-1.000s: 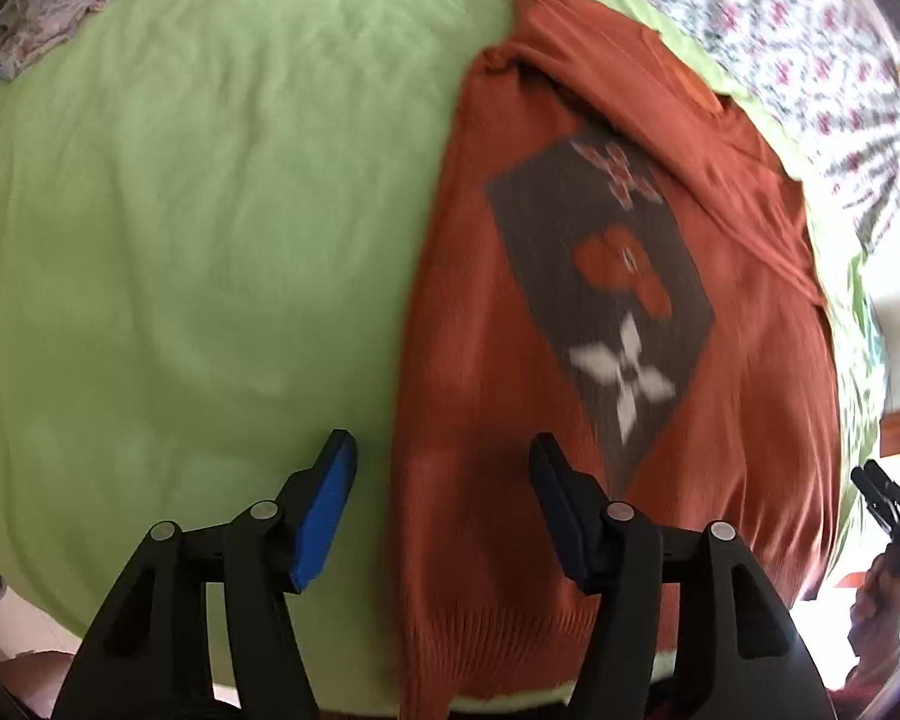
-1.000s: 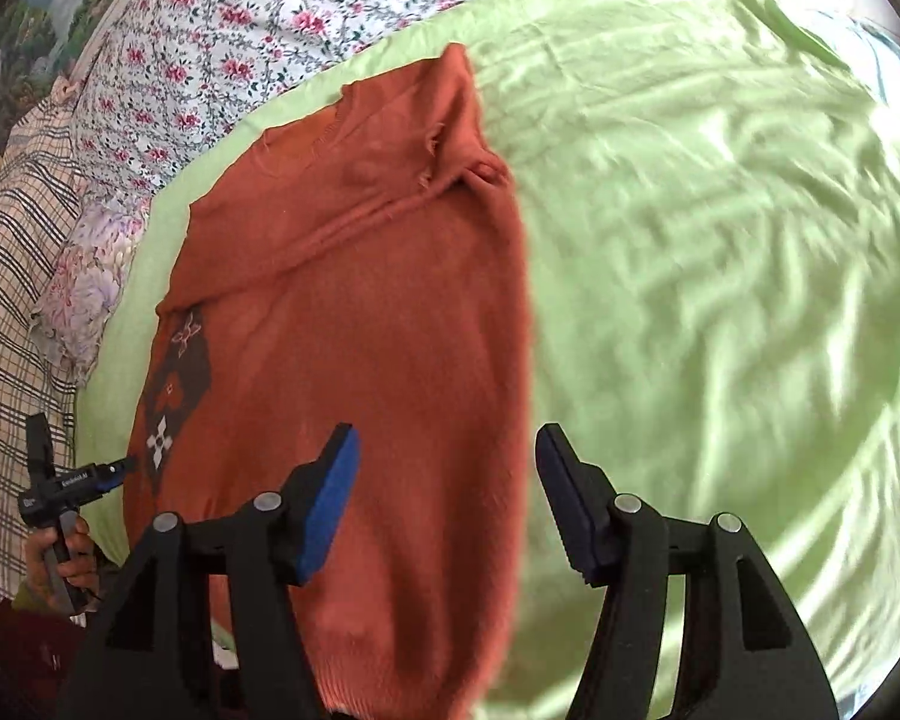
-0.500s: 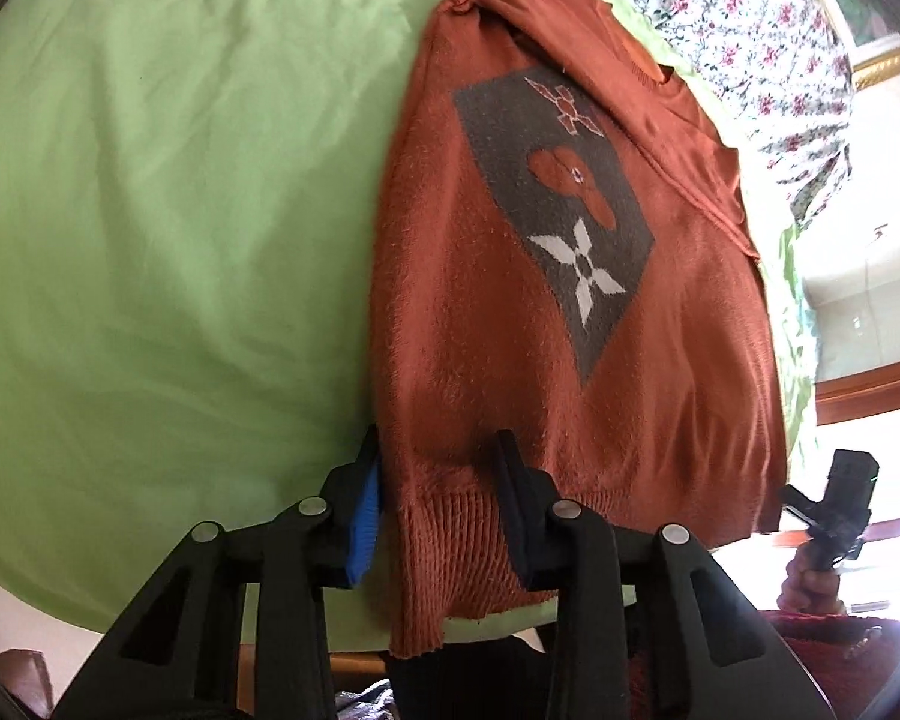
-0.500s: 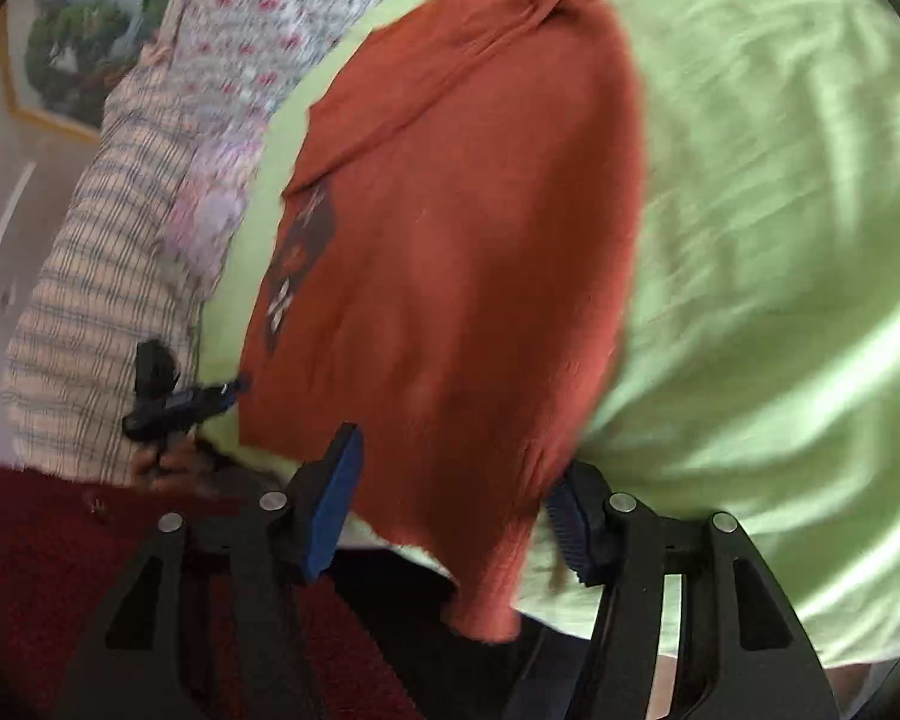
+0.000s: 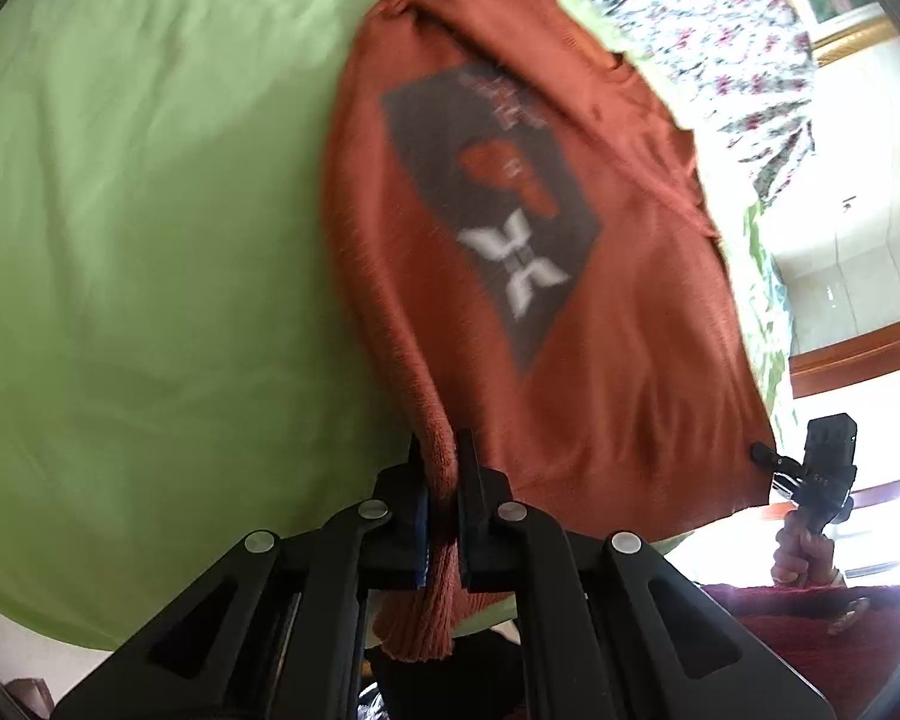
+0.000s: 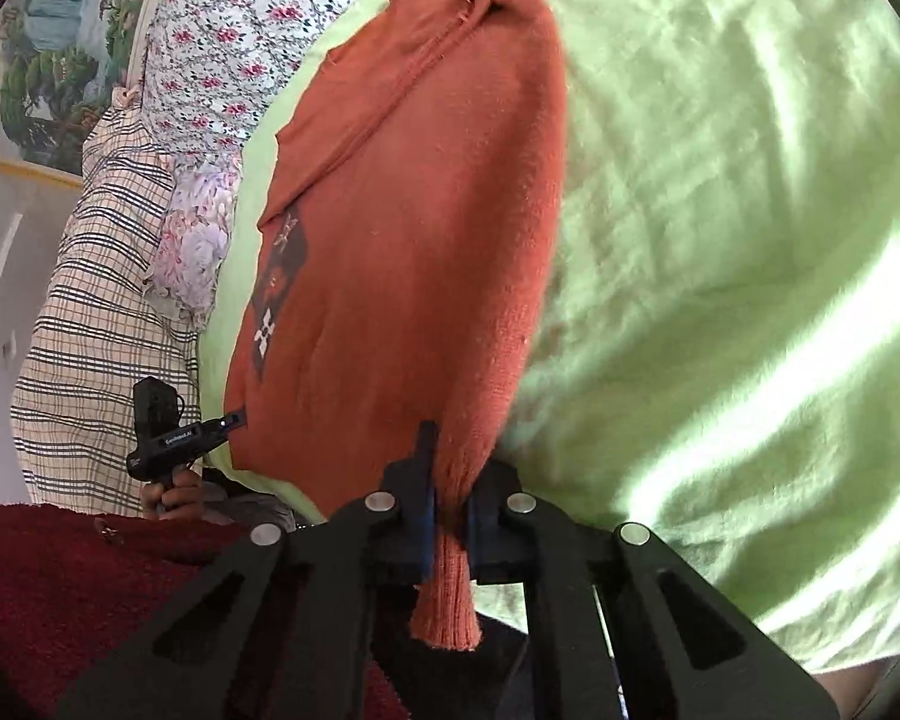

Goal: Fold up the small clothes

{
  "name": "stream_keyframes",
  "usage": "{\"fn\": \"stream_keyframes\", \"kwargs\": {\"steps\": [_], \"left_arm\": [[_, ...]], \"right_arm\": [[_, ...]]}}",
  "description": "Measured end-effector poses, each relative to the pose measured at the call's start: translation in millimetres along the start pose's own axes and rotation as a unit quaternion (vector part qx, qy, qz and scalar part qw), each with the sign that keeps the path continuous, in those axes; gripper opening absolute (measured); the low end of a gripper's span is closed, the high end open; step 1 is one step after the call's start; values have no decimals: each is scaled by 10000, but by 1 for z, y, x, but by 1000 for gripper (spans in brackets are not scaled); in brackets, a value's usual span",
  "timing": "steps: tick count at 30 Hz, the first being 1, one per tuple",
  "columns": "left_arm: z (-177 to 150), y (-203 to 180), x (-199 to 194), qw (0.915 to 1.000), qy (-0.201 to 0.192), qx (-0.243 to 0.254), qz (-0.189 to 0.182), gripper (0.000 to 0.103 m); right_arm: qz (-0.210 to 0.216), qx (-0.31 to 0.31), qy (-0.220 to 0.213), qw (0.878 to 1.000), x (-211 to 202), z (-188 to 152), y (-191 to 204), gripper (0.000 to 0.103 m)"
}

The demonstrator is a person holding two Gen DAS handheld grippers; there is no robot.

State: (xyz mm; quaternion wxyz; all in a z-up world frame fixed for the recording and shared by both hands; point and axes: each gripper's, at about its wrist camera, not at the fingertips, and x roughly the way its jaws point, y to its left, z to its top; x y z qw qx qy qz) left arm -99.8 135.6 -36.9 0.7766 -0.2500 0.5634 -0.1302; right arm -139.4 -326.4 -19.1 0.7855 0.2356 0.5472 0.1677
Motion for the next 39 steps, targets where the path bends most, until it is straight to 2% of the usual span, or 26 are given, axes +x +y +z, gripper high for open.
{"fn": "stream_keyframes", "kwargs": {"steps": [4,9,15,18,21,28,33,39], "left_arm": [[19,-16,-27,9987,-452,41,-233,4],[61,-37,-56,9931,-1107,144,-349,4],[144,-54,-64,9830,-1777,315,-348,4],[187,-63,-57,9784,-2025,301,-298,4],[226,-68,-46,9765,-2130,279,-198,4],[294,-75,-5,9791,-2010,249,189,4],[328,-54,26,9816,-1881,-102,325,4],[349,-25,67,9834,-1618,-551,600,5]], "right_arm": [[221,-38,-307,9993,-13,13,16,8],[436,-244,-787,9956,-32,48,40,8],[508,-545,-1368,9878,-49,117,55,8],[342,-706,-1559,9847,-49,155,56,8],[150,-818,-1670,9824,-38,194,54,8],[-32,-713,-1629,9841,-6,271,31,8],[-66,-708,-1443,9870,21,315,23,8],[-346,-600,-1056,9920,60,349,3,8]]}}
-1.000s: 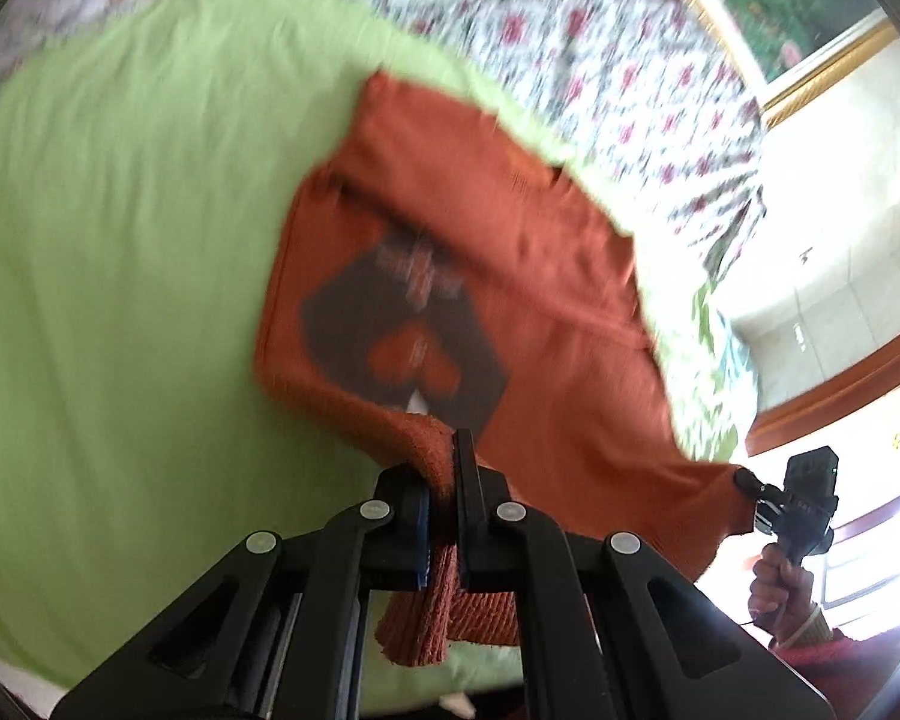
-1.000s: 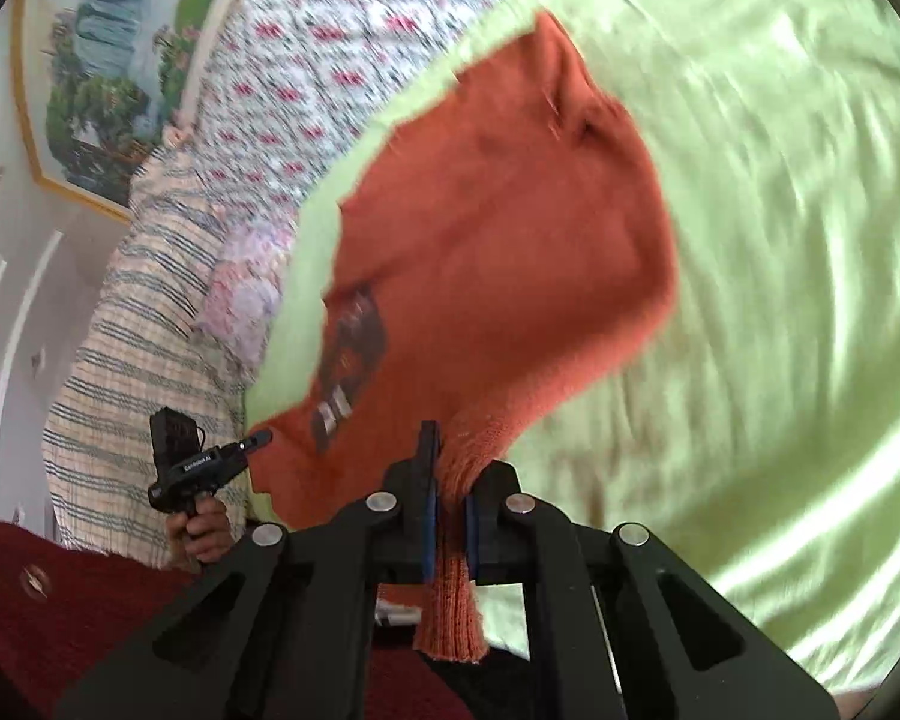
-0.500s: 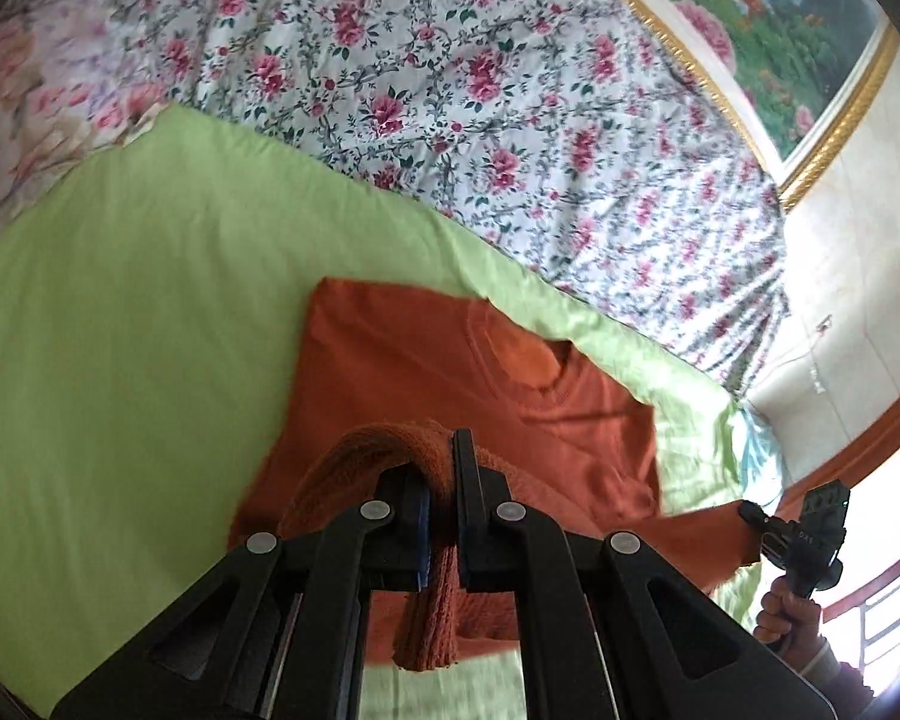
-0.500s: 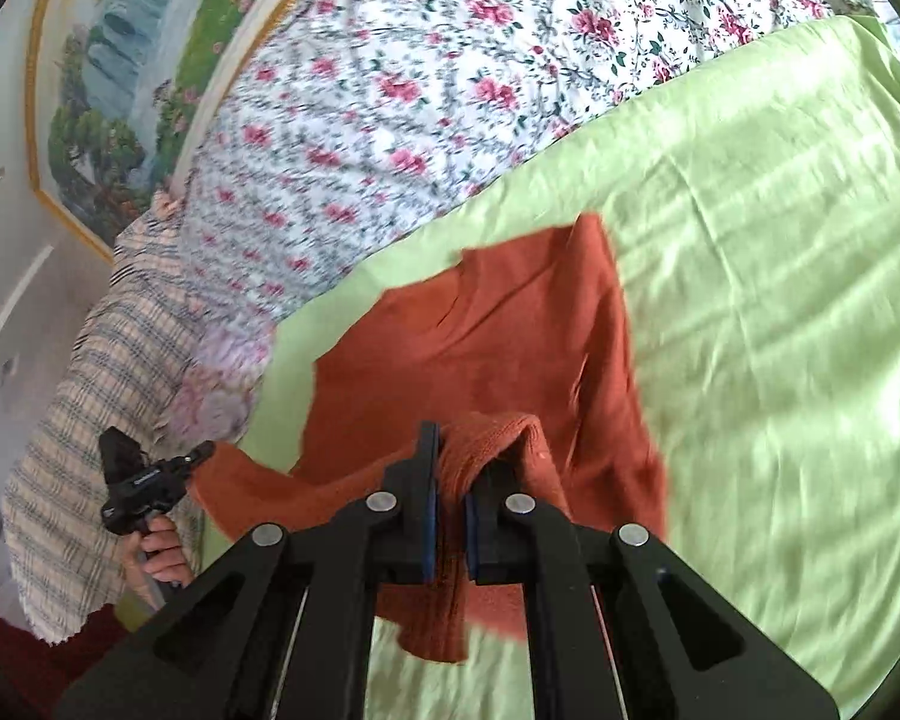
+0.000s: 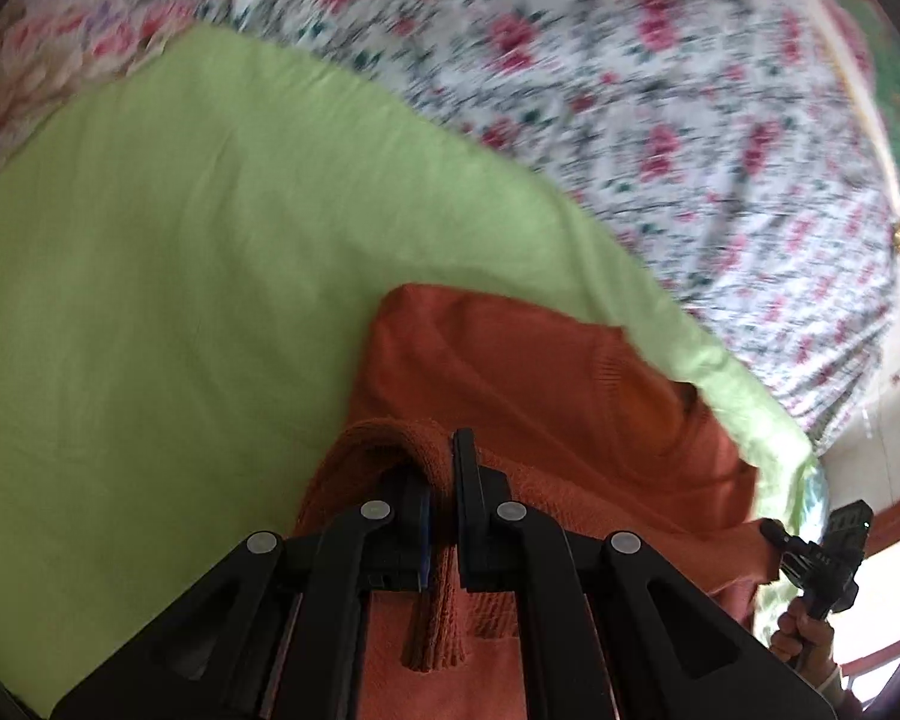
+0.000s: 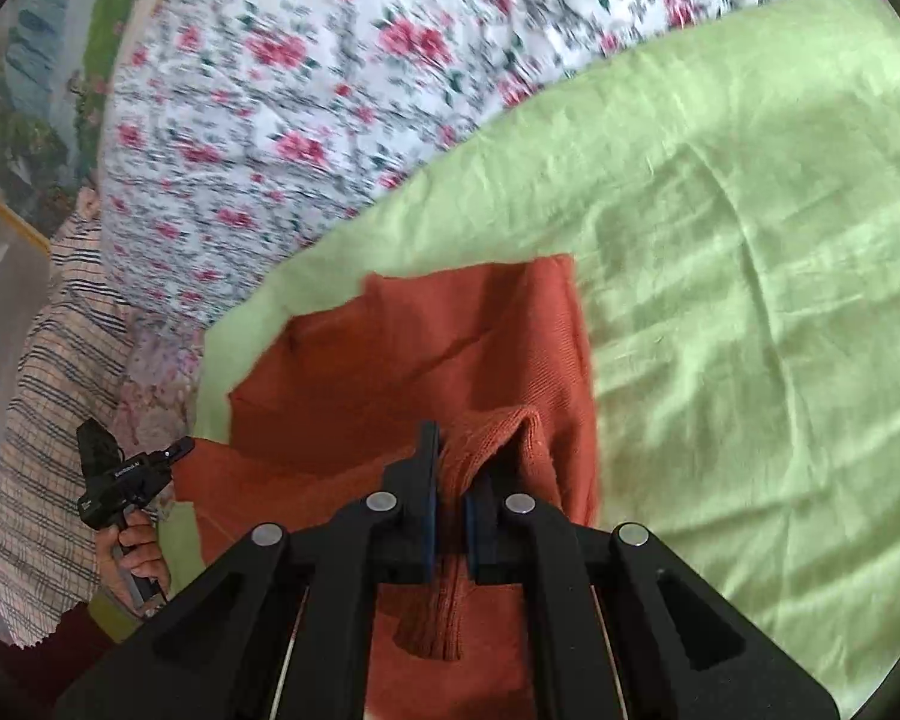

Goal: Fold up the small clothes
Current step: 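Fold the hem up toward the collar with both grippers and release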

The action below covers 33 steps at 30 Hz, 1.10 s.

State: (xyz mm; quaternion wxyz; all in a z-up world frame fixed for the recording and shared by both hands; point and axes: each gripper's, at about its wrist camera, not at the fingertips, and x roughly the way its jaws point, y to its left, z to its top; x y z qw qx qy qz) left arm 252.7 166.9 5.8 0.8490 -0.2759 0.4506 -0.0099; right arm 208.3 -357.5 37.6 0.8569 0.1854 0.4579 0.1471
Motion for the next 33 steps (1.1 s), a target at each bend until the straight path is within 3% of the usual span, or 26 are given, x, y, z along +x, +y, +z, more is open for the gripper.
{"fn": "stream_keyframes", "kwargs": {"steps": [3,6,8,11,13,14,17,19,21,23,27,31,33], "left_arm": [[1,8,23,9993,261,-155,202,6],[-5,5,21,9994,299,-144,82,12],[-18,-1,10,9994,314,-81,-132,23],[-51,-19,0,9972,535,135,-514,32],[-74,-35,5,9938,816,372,-660,36],[-84,-42,11,9915,986,479,-695,36],[-100,-62,40,9866,1294,886,-448,36],[-92,-71,49,9861,1232,1032,-414,36],[-74,-75,58,9872,1172,1010,-394,36],[-49,-76,64,9898,1030,942,-299,36],[3,-84,64,9953,524,807,-132,36],[38,-88,46,9979,-67,631,140,52],[44,-83,34,9986,-234,472,78,52]], "right_arm": [[-145,205,226,9994,19,6,-14,9],[-157,505,306,9981,23,6,-25,10],[-202,581,171,9980,12,3,-25,14],[-445,597,-247,9969,-16,-8,-18,32],[-478,474,-482,9966,-32,-23,-6,32],[-382,334,-437,9978,-34,-32,5,32],[-224,-577,454,9970,-3,-58,42,32],[-473,-1330,1078,9841,28,-70,61,32],[-776,-1769,1301,9725,51,-68,67,30],[-828,-1809,1150,9732,59,-50,66,30],[-1244,-1573,397,9789,59,10,57,30],[-1395,-1322,-197,9812,44,44,52,30],[-1442,-1154,-384,9821,32,53,48,30]]}}
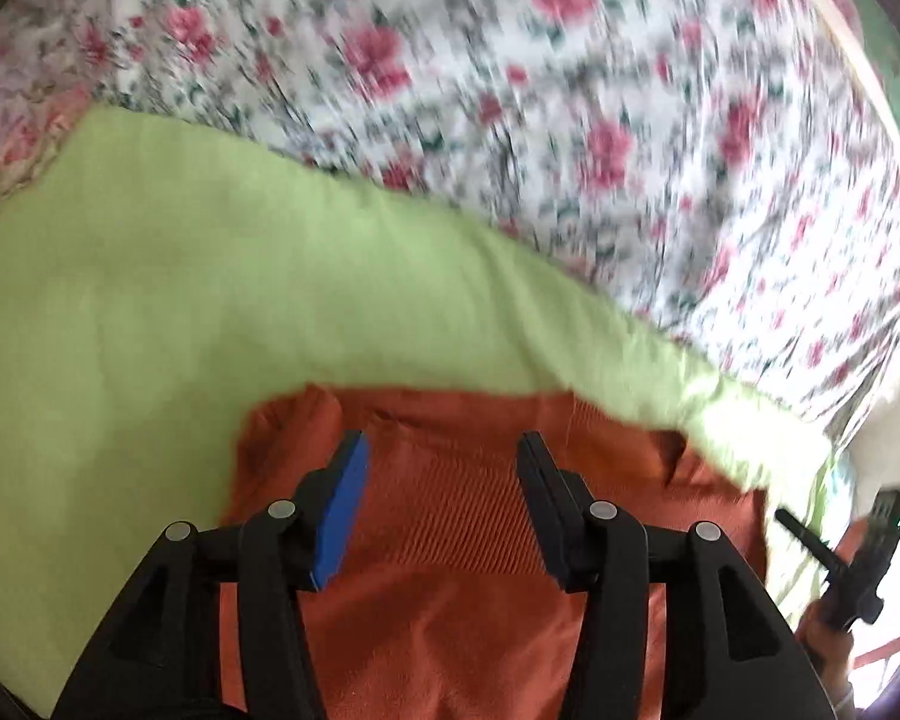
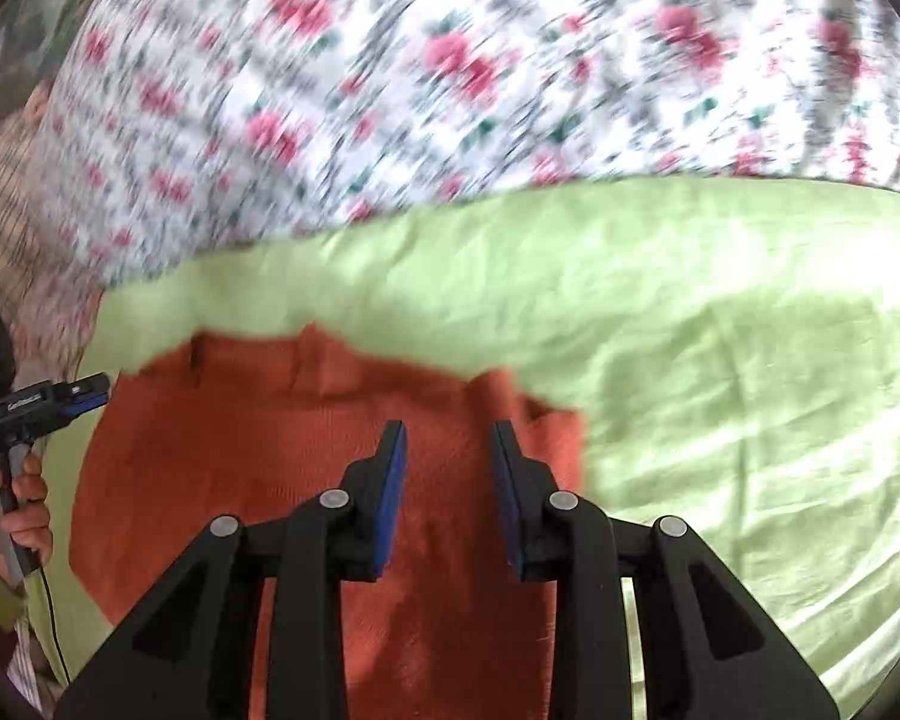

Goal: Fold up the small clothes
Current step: 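Fold the hem up toward the collar with both grippers and release, then move both grippers to one long side of the folded sweater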

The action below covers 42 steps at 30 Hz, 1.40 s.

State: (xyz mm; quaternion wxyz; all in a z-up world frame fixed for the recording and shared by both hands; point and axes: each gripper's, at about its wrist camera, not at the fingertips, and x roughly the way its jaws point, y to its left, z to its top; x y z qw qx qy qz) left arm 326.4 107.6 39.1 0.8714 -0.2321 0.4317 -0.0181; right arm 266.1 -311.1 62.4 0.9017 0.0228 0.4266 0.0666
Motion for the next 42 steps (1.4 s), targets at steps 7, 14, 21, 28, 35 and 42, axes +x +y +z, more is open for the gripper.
{"fn": "stream_keyframes", "kwargs": {"steps": [7,14,21,28,35,42], "left_arm": [[-48,26,-35,9994,110,-323,-87,53],[-135,37,-71,9964,538,-540,-363,53],[-198,44,-102,9935,892,-416,-578,55],[-229,63,-109,9891,1095,-762,-616,55],[-230,83,-114,9875,884,-1218,-477,66],[-227,89,-91,9820,801,-1681,-314,69]], "right_arm": [[186,408,39,9990,-22,-27,-2,31],[380,534,359,9972,-45,-89,18,35],[474,691,464,9954,-77,-140,42,45],[433,663,584,9952,-105,-175,62,52],[550,720,707,9934,-100,-179,66,55],[540,451,610,9957,-105,-169,67,63]]}}
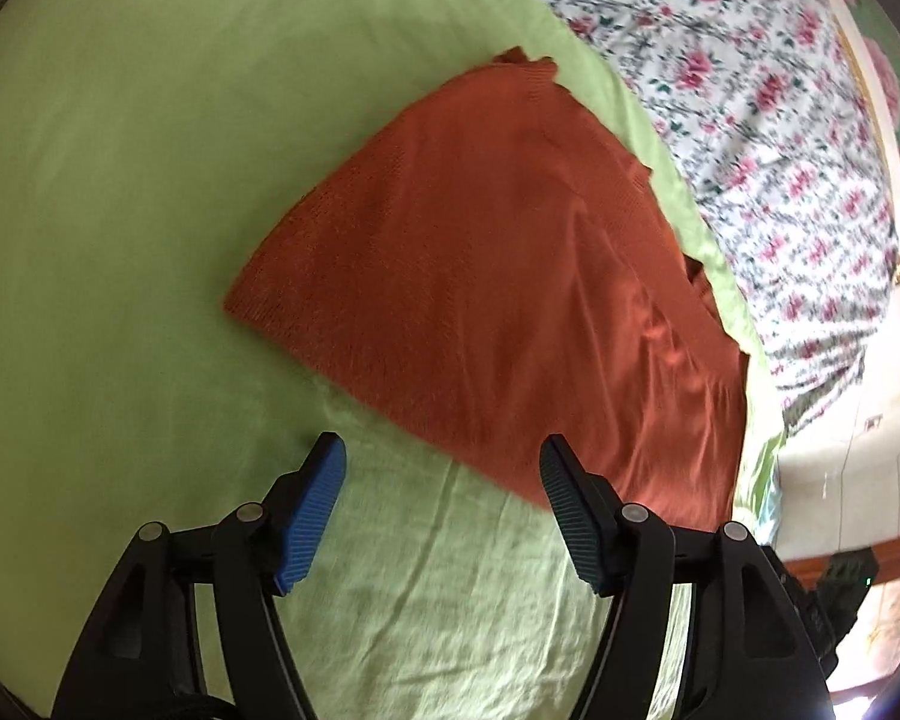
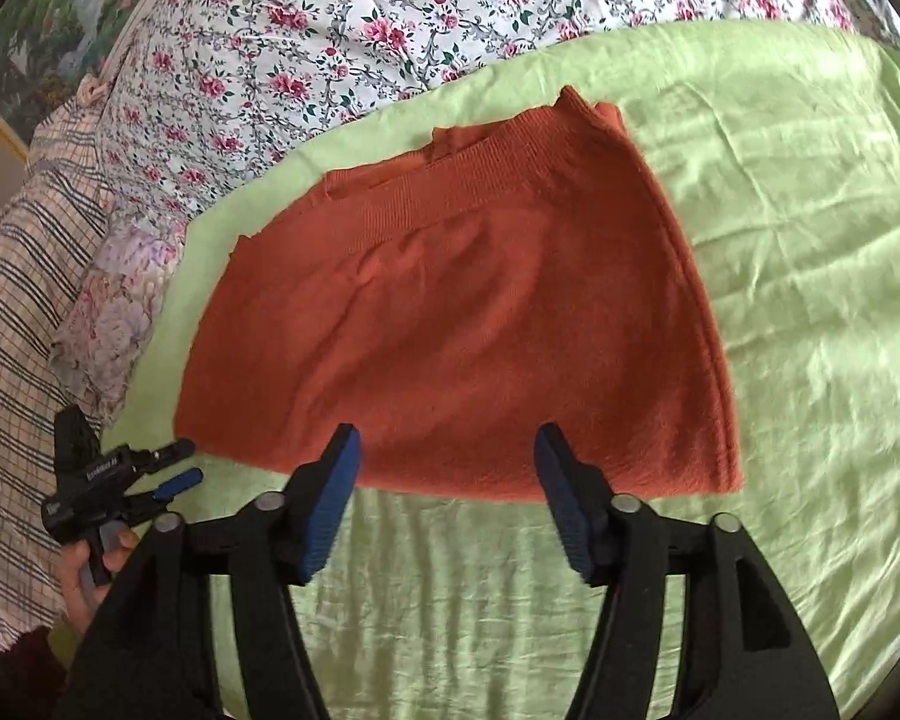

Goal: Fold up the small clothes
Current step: 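Move both grippers to one long side of the folded sweater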

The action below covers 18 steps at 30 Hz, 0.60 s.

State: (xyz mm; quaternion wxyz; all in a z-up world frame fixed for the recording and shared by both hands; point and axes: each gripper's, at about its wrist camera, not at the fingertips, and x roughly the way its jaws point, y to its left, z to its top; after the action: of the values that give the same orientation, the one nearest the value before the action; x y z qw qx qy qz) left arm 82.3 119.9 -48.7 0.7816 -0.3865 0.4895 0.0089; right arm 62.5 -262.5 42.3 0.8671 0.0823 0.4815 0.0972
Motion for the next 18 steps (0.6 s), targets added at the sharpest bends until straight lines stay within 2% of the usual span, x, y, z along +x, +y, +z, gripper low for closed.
{"fn": "stream_keyframes", "kwargs": {"steps": [7,11,14,15,16,18], "left_arm": [[16,-2,18,9988,-366,-309,66,76],[28,-1,24,9963,-637,-576,51,76],[37,-5,27,9950,-812,-562,166,70],[40,-8,28,9948,-862,-487,257,57],[43,-12,29,9948,-884,-388,335,36],[47,-20,30,9948,-911,-244,372,17]], "right_arm": [[21,155,146,9998,2,7,-20,63],[22,141,239,9996,6,12,-27,63],[44,150,306,9994,11,16,-33,63],[59,153,333,9993,13,17,-35,63],[74,154,356,9992,14,19,-36,63],[113,162,399,9990,18,22,-40,63]]}}
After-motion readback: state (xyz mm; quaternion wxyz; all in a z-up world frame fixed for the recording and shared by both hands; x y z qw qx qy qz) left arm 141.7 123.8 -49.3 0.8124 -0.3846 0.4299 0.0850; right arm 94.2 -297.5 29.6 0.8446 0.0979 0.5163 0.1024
